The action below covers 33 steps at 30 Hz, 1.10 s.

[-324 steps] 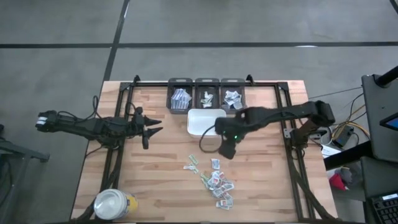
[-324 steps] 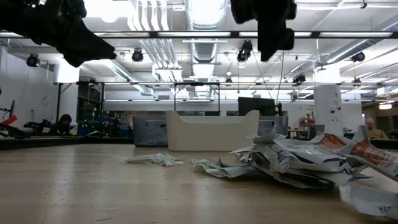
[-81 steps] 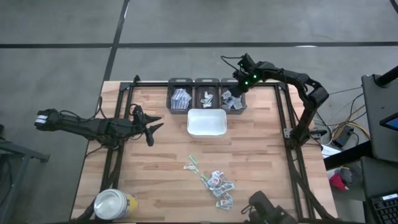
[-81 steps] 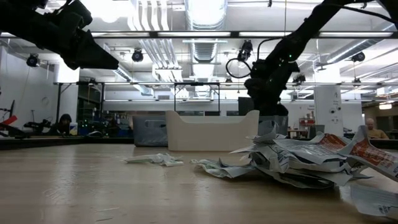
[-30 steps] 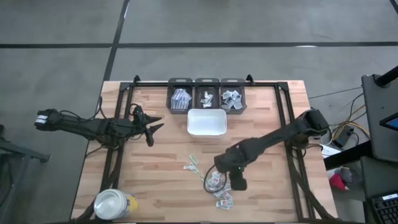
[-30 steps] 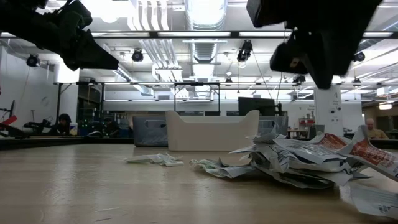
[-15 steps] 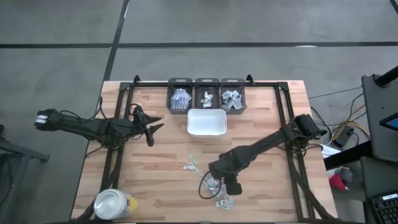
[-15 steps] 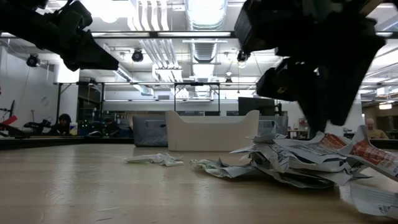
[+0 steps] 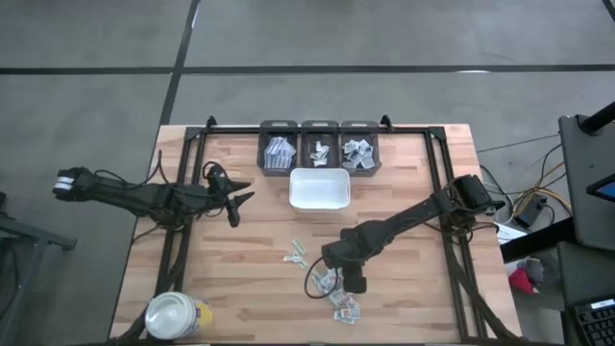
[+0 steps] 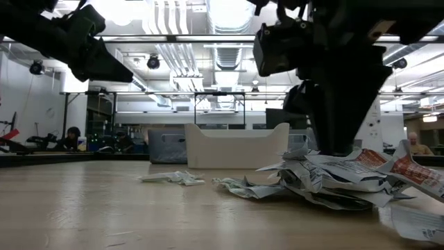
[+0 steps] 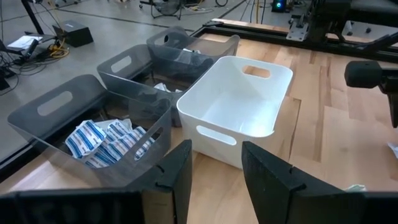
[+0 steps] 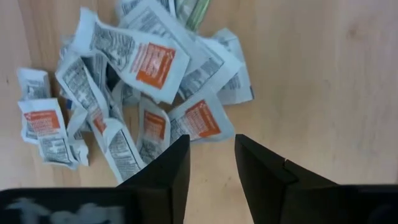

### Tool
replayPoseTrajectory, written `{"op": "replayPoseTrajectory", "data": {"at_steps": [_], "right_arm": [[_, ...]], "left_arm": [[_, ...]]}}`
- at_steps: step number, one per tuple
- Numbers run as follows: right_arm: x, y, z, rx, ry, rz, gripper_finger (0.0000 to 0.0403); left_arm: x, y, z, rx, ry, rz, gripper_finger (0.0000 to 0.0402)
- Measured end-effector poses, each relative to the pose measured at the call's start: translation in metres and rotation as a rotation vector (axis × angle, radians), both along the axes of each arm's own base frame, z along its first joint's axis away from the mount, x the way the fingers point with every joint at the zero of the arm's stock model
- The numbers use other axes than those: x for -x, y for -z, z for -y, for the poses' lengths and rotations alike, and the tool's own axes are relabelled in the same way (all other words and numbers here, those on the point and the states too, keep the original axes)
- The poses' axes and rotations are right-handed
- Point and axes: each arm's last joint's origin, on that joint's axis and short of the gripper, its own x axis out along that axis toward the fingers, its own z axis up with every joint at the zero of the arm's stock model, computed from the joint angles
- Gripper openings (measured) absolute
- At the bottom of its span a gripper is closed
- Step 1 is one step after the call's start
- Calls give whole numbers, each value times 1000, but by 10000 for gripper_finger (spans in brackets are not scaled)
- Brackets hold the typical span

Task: Pick & Place First Aid Supplies
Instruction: Put the orange ointment pack into the white bin

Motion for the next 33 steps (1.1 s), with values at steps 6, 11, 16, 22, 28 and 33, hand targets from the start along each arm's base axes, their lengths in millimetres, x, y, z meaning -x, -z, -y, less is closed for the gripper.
{"op": "replayPoseTrajectory", "data": {"at_steps": [6,11,16,22,28,33], "right_arm": [[1,5,1,-4,13,-1,130],[0,12,2,-28,46,40,125],[4,18,4,-27,76,19,130],[3,20,4,-37,75,41,132],[6,27,5,-48,118,31,113],[11,31,7,-52,171,10,100]], "left_arm": [[-2,2,0,-1,0,-13,136],[-2,2,0,6,-2,-12,136],[-2,1,0,46,-13,16,136],[-1,-8,2,19,70,33,136],[3,-18,4,30,176,79,136],[8,-21,4,36,188,96,136]]}}
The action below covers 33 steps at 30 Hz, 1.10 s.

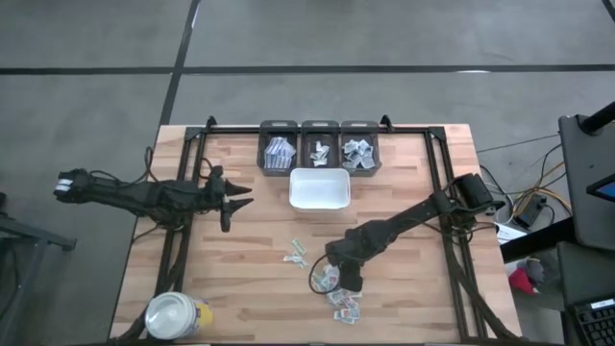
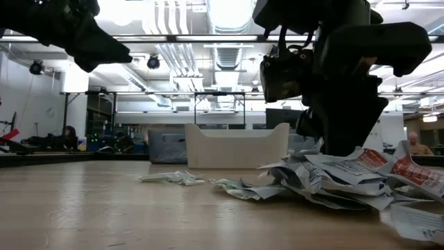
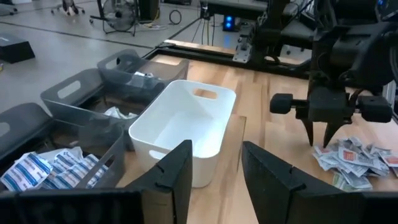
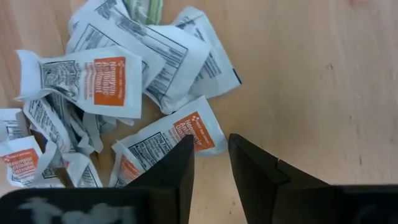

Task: Pick & Place First Aid Supplies
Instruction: Put the orange ointment pack into the white bin

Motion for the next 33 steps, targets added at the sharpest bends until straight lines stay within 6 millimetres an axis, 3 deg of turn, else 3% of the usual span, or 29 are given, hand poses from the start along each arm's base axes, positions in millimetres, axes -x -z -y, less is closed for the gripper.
{"op": "replayPoseTrajectory", "data": {"at_steps": [11,21,28,33], "right_arm": [[10,2,9,118,93,-90,73],[21,-9,35,257,212,-161,73],[25,-30,37,204,251,-126,84],[28,-46,36,98,370,-111,89]], "left_arm": [[3,-2,0,3,-1,17,136],[3,-1,0,25,-6,22,135],[2,-1,0,33,-7,24,136],[2,-1,0,38,-8,26,135]]}}
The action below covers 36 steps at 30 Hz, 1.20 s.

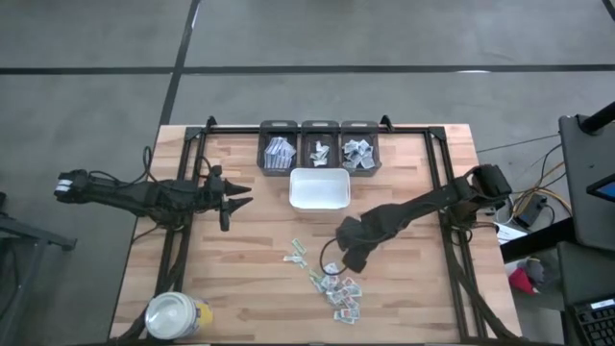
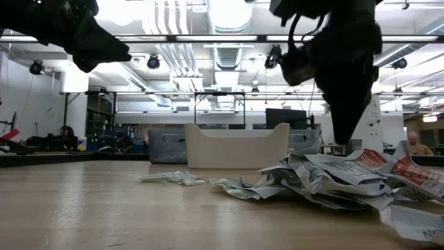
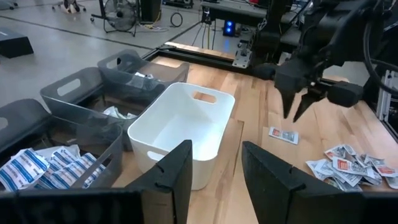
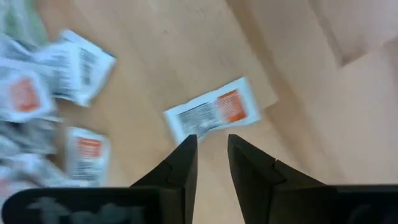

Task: Pick & Place First Aid Supplies
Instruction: Put the orange ointment pack into the white bin

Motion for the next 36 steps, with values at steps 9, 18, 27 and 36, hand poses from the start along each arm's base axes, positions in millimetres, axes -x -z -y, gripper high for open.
{"op": "replayPoseTrajectory", "data": {"at_steps": [9,18,27,36], "right_arm": [[-5,1,-3,-122,281,-3,105],[-9,25,-7,-164,387,-95,124],[-13,46,-8,-147,427,-141,121],[-10,49,-7,-120,381,-155,44]], "left_arm": [[0,0,0,0,0,0,135],[-1,1,0,-8,1,-6,135],[-1,1,0,-15,2,-12,136],[-1,1,0,-15,2,-12,135]]}}
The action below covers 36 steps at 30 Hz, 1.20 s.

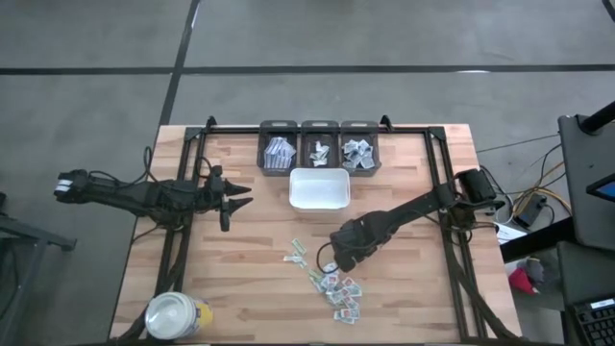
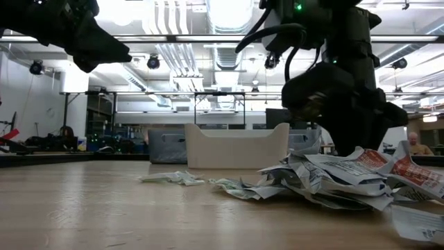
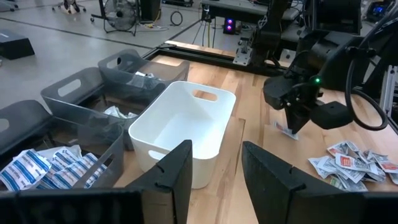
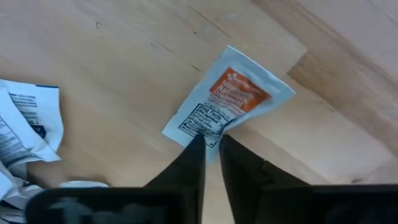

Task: Pick & Place First Aid Supplies
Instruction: Put the orange ointment pack into the white bin

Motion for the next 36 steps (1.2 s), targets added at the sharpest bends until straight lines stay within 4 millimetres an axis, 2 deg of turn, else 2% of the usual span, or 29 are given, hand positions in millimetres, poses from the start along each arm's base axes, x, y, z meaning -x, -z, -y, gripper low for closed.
{"op": "replayPoseTrajectory", "data": {"at_steps": [4,16,28,32,36], "right_arm": [[1,-2,0,5,-28,-7,14],[6,-14,2,13,-129,15,8],[13,-66,6,40,-282,258,8],[6,-86,10,72,-385,451,8],[-4,-106,22,192,-447,655,8]], "left_arm": [[0,0,0,-1,0,-1,135],[0,0,0,-12,3,-3,135],[0,0,0,-15,2,-4,135],[0,0,0,-19,0,-5,135],[0,0,0,-19,-1,-4,135]]}}
